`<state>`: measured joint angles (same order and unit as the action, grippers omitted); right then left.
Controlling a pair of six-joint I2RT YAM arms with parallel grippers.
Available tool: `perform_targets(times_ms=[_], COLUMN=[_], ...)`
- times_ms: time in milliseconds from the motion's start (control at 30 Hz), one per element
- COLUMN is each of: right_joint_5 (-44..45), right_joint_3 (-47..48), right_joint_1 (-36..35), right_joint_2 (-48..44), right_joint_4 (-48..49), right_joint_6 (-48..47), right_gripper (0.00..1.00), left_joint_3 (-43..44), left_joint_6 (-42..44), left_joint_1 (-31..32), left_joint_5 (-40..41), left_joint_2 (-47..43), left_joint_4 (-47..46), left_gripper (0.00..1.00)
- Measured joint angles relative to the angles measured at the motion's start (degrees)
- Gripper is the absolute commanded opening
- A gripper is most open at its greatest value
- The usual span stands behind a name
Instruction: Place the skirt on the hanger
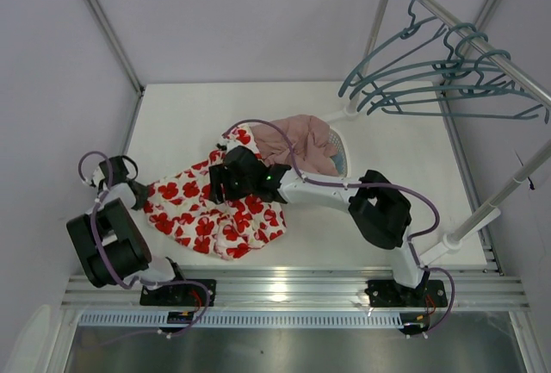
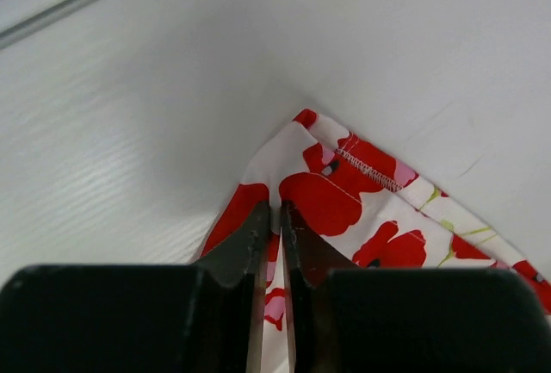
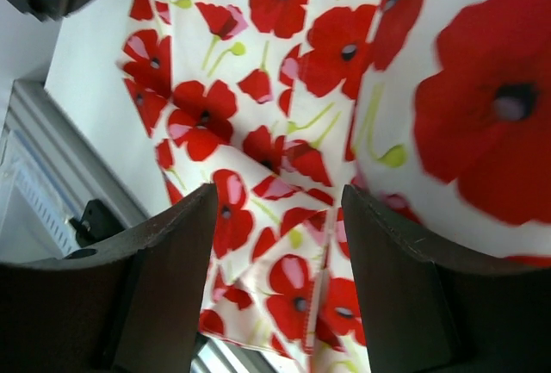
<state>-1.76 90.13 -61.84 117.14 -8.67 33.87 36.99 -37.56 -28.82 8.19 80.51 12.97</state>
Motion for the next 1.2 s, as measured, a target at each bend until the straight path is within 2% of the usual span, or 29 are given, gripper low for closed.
perform_targets(times_ms=[100,367,467,567,600,667,700,867,1000,1067,1200], right_joint_5=[1.29,2.91,3.65,4.46,4.63,5.01,5.01,4.24,3.43,3.04,2.71], right_joint_3=[1.84,8.83,9.79,9.86,9.86,9.86,9.86,9.03,3.54,-0.04,-7.28], right_joint_1=[1.33,6.21,9.29,12.07,12.76,13.46,13.49,12.72,12.33,12.15,11.96], right_joint_2=[1.77,4.72,4.9,5.01,5.05,5.05,5.05,4.57,0.57,-2.75,-10.78], right_joint_4=[-0.24,-0.76,-0.59,-0.74,-0.83,-0.87,-0.87,-0.9,-1.01,-0.94,-0.55], right_joint_6=[-0.22,-2.21,-2.58,-2.6,-2.62,-2.62,-2.64,-2.6,-2.54,-2.34,-1.6], right_gripper=[0.66,0.66,0.66,0.67,0.67,0.67,0.68,0.69,0.71,0.71,0.71], left_joint_3=[4.02,19.69,26.1,31.58,32.68,34.45,35.23,37.33,37.2,35.28,27.58], left_joint_6=[0.96,7.17,9.53,12.48,13.35,15.23,15.87,19.45,23.19,24.59,25.59], left_joint_1=[0.0,2.32,4.68,6.95,7.39,8.24,8.37,8.28,10.36,14.38,26.95], left_joint_5=[-2.38,-5.9,-7.87,-9.7,-9.86,-9.68,-8.9,-3.13,1.66,4.44,6.36], left_joint_2=[4.31,16.02,20.02,23.54,24.09,24.28,24.09,19.58,8.2,0.94,-14.27], left_joint_4=[-2.4,-4.74,-5.46,-4.81,-4.39,-2.54,-1.49,4.13,9.05,9.16,9.97], left_gripper=[0.0,0.01,0.07,0.37,0.57,0.72,0.99,0.99,0.98,0.96,0.9])
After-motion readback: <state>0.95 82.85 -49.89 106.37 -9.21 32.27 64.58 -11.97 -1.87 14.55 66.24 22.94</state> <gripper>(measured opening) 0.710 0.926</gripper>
